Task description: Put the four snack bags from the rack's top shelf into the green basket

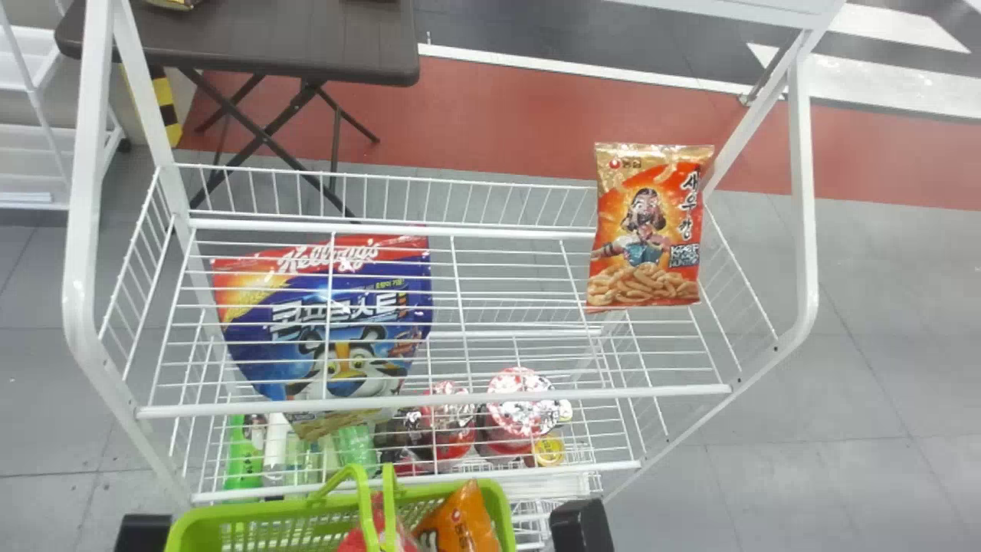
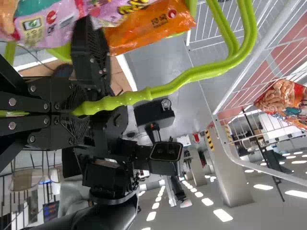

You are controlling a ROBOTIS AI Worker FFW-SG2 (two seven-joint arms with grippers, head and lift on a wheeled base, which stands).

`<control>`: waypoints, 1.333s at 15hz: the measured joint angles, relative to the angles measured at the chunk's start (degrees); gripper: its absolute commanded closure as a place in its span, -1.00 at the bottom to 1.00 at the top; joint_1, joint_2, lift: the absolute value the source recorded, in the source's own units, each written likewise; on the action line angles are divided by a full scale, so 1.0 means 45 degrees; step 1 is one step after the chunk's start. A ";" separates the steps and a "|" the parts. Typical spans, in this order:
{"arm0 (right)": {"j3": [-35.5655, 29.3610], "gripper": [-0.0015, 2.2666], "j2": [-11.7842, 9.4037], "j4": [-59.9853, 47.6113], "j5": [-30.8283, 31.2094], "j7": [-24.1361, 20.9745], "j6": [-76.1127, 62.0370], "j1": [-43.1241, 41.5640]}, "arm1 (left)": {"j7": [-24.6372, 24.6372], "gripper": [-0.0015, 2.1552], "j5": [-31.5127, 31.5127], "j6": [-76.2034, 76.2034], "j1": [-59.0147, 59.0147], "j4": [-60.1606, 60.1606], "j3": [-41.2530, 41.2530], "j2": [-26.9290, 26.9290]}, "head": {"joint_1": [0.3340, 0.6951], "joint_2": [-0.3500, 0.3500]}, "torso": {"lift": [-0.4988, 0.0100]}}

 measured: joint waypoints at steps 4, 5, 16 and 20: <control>-0.0744 -0.95 0.0010 -0.0322 -0.0172 0.0025 -0.0987 0.0214 | -0.0020 0.99 0.0000 -0.0008 0.0169 -0.0130 0.0066 0.0019 | 1.00 -0.98 | 0.96; -0.0901 -0.95 0.0016 -0.0523 -0.0209 0.0104 -0.1020 0.0276 | -0.0021 0.99 0.0000 -0.0009 0.0186 -0.0148 0.0064 0.0019 | 1.00 -1.00 | 0.96; -0.3733 -0.95 0.1098 0.1146 0.1219 -0.2041 -0.9638 -0.2180 | 0.0123 0.99 -0.0282 0.0044 0.0227 -0.0288 -0.0446 0.0102 | 1.00 -1.00 | 0.96; -0.5215 -0.95 0.1329 0.4400 0.1849 -0.1592 -0.9770 -0.5416 | 0.0138 0.99 -0.0430 0.0068 0.0197 -0.0238 -0.0609 0.0162 | 1.00 -1.00 | 0.96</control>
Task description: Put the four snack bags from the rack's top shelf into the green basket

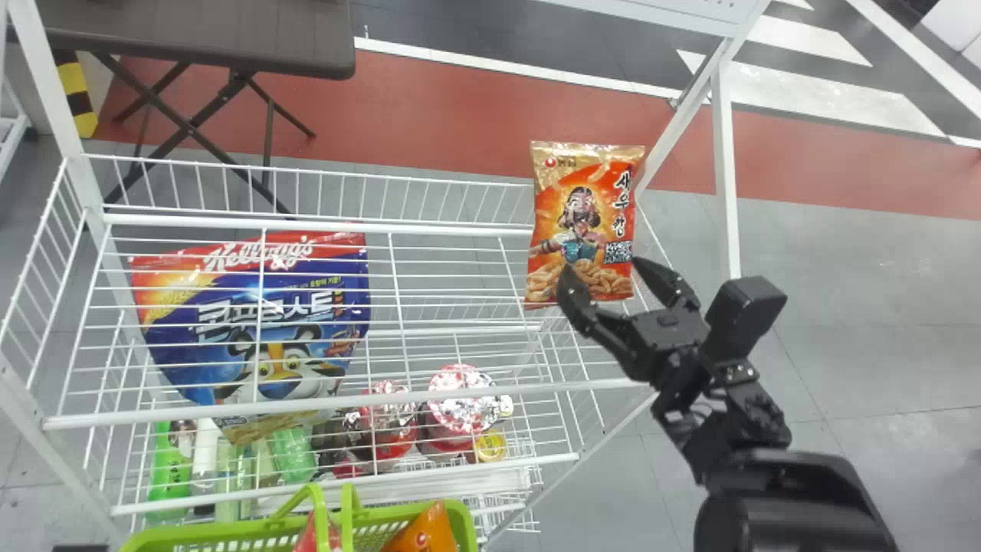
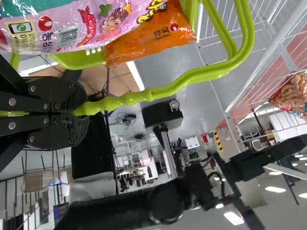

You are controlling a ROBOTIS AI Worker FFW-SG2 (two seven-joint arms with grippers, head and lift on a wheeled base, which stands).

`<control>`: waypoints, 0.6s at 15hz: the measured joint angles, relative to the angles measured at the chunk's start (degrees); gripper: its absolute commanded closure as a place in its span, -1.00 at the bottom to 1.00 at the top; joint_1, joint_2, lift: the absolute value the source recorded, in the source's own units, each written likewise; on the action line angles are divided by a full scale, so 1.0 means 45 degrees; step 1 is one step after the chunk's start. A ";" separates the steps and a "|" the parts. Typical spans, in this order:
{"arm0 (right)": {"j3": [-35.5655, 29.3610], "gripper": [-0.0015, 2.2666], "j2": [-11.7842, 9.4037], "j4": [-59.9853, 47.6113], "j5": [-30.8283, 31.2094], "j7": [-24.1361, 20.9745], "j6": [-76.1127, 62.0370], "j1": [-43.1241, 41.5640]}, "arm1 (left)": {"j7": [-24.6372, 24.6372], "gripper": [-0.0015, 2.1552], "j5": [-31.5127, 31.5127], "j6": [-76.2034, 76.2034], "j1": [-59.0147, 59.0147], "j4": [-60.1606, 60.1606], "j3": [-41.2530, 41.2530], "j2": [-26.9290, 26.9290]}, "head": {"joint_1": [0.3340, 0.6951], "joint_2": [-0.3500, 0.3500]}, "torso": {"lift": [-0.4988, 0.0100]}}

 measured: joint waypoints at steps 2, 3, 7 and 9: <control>-0.0432 -0.95 -0.0094 0.1334 0.0325 0.0426 -0.0367 -0.1124 | -0.0015 0.99 -0.0013 0.0000 -0.0002 0.0030 -0.0001 0.0013 | 1.00 -1.00 | 0.96; -0.0500 -0.95 -0.0127 0.1904 0.0608 0.0438 -0.0582 -0.1579 | -0.0005 0.99 -0.0017 0.0000 -0.0011 0.0046 -0.0002 0.0014 | 1.00 -1.00 | 0.96; -0.0418 -0.95 -0.0145 0.3735 0.1790 0.0427 -0.0674 -0.3278 | 0.0000 0.99 -0.0060 0.0001 -0.0045 0.0085 -0.0038 0.0016 | 1.00 -1.00 | 0.96; -0.0194 -0.95 -0.0147 0.4054 0.2111 0.0430 -0.0554 -0.3674 | -0.0007 0.99 -0.0073 0.0011 -0.0106 0.0152 -0.0041 0.0028 | 1.00 -1.00 | 0.96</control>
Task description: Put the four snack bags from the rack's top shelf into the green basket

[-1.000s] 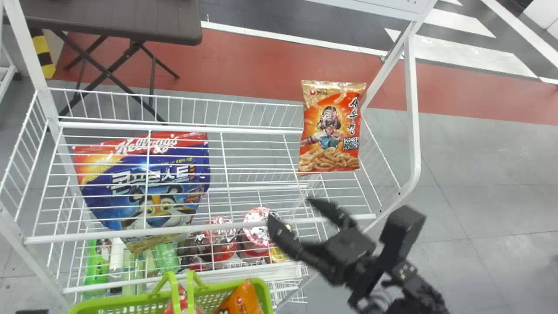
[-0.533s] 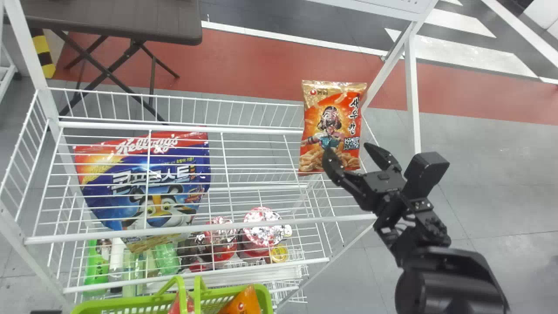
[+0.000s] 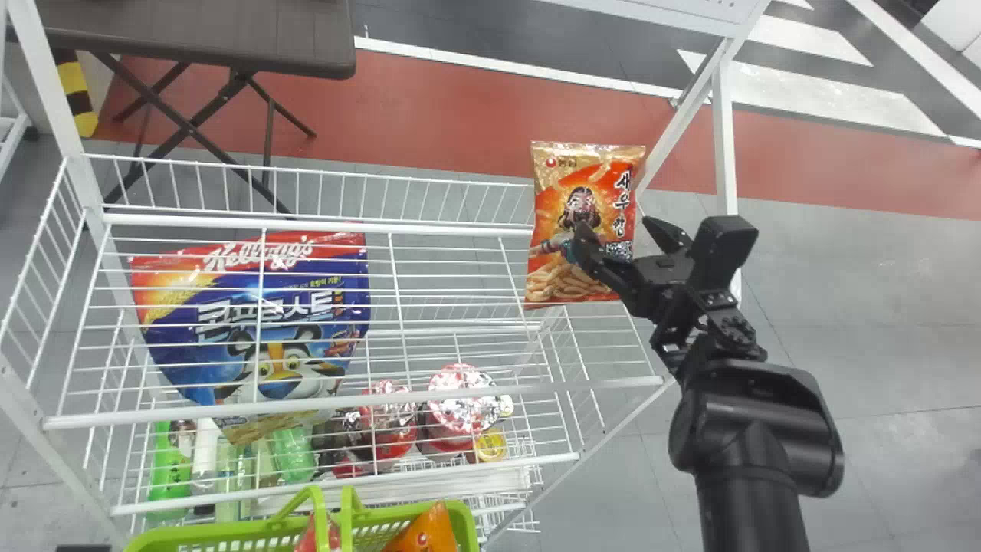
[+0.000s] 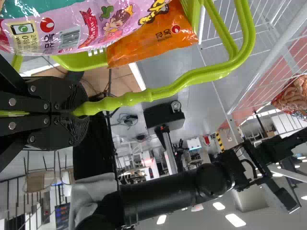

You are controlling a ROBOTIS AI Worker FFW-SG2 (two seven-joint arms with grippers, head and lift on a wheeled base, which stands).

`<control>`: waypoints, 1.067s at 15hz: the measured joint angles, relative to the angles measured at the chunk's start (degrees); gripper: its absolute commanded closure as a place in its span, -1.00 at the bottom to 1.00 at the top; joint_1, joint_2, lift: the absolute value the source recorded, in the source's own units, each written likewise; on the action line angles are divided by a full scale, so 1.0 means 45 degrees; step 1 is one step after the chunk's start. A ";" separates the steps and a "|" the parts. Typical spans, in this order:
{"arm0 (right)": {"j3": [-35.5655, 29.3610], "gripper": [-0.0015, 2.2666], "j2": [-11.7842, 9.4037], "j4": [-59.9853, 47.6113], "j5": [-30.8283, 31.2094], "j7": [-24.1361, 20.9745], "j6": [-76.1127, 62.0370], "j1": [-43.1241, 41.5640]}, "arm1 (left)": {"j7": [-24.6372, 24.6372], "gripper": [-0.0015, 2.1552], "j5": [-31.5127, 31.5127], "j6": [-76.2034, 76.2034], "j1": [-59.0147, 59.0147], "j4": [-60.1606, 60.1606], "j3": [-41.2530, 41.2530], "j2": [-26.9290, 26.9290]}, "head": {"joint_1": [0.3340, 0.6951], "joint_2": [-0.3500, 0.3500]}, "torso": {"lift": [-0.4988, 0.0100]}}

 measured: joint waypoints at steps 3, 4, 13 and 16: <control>0.0408 -0.94 0.0015 0.0246 0.0193 0.0000 0.0705 -0.0382 | -0.0058 0.99 0.0008 0.0058 -0.0175 0.0144 -0.0001 0.0034 | 1.00 -1.00 | 0.96; 0.0555 -0.93 0.0017 0.0413 0.0284 -0.0002 0.1009 -0.0561 | -0.0070 0.99 0.0013 0.0065 -0.0195 0.0161 -0.0001 0.0040 | 1.00 -1.00 | 0.96; 0.0737 0.98 0.0185 0.0351 0.0691 0.0647 0.1435 -0.0406 | -0.0062 0.99 0.0053 0.0068 -0.0281 0.0172 0.0066 0.0053 | 1.00 -1.00 | 0.96; 0.0473 0.98 0.0336 -0.1026 0.0054 0.0406 0.0705 0.0729 | -0.0011 0.99 0.0033 0.0068 -0.0355 0.0172 0.0016 0.0021 | 1.00 -1.00 | 0.96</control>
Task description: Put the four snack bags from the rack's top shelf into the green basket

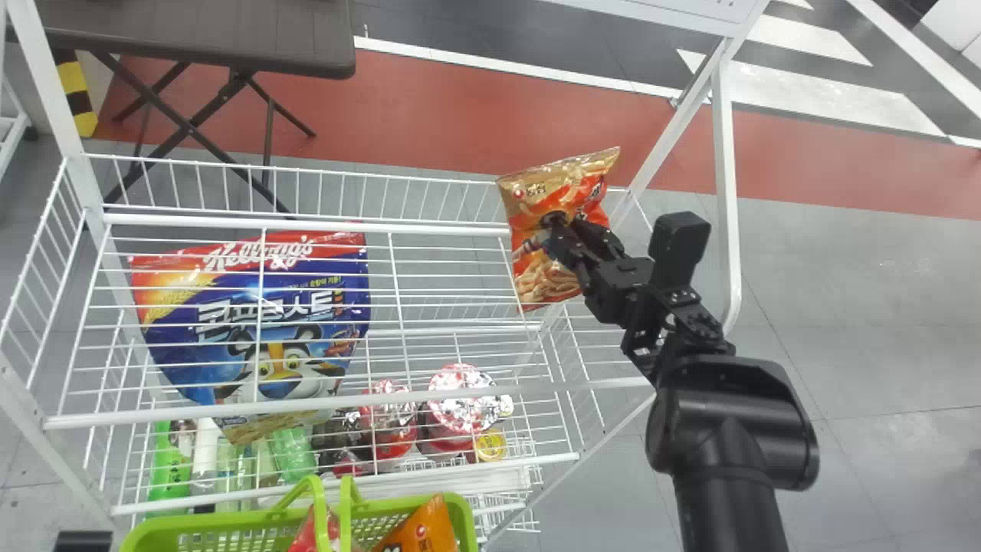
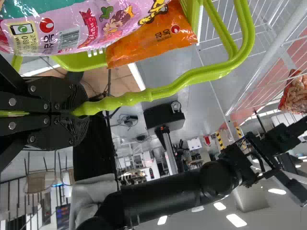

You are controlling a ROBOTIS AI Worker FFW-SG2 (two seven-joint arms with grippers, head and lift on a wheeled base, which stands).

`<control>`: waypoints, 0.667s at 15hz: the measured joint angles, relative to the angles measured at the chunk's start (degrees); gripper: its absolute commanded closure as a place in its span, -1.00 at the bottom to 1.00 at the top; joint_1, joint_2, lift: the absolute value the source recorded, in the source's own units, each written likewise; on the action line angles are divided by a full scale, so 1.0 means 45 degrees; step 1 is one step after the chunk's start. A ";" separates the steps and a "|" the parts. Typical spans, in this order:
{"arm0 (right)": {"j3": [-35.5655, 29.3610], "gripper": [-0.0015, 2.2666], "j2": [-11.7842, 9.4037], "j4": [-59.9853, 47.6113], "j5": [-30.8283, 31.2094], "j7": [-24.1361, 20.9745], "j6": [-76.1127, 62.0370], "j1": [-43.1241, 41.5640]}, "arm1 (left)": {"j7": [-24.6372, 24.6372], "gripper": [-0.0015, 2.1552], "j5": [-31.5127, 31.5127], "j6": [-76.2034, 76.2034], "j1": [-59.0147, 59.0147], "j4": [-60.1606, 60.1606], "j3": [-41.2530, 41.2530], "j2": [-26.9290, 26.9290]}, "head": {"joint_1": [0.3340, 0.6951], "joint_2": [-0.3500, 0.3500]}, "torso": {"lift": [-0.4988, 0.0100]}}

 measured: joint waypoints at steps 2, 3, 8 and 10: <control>-0.0030 0.98 0.0103 -0.1797 -0.0622 -0.0026 0.0020 0.1310 | 0.0056 0.99 -0.0023 0.0000 -0.0066 0.0019 0.0013 -0.0023 | 1.00 -1.00 | 0.96; -0.0037 0.98 0.0173 -0.2839 -0.0950 -0.0009 0.0175 0.2036 | 0.0078 0.99 -0.0026 0.0000 -0.0111 0.0054 0.0020 -0.0034 | 1.00 -1.00 | 0.96; -0.0321 0.98 0.0248 -0.7935 -0.3819 0.0666 0.1819 0.6308 | 0.0156 0.99 0.0017 0.0000 -0.0248 0.0158 0.0178 -0.0077 | 1.00 -1.00 | 0.96; -0.0304 0.98 0.0221 -0.8799 -0.4720 0.1382 0.3837 0.7077 | 0.0154 0.99 0.0122 -0.0050 -0.0158 0.0177 0.0447 -0.0129 | 1.00 -1.00 | 0.96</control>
